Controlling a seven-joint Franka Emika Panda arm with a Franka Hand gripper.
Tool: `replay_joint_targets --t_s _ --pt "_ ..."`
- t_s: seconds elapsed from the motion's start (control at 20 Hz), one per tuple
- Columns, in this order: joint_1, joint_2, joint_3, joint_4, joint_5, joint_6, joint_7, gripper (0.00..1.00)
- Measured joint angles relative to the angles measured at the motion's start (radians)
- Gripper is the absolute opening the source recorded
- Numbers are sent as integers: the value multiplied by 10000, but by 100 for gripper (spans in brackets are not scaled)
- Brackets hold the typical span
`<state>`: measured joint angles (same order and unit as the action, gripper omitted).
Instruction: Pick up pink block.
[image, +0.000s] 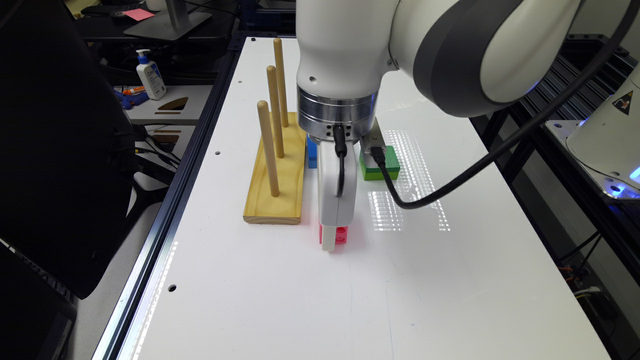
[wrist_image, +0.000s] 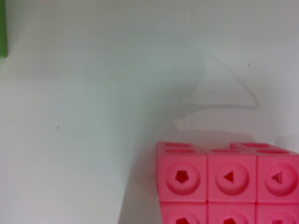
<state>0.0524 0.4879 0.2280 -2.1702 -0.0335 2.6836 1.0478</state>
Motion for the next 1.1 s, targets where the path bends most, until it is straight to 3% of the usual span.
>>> replay_joint_targets --t_s 0.35,0.6,0.85,1.1 --pt "-2 -133 -38 -10 -2 -110 0 0" --pt "0 -746 -29 -15 -2 -790 17 0" --pt "1 -1097 -11 -14 -2 -1094 37 0" --pt "2 -1925 73 -23 0 -1962 155 0"
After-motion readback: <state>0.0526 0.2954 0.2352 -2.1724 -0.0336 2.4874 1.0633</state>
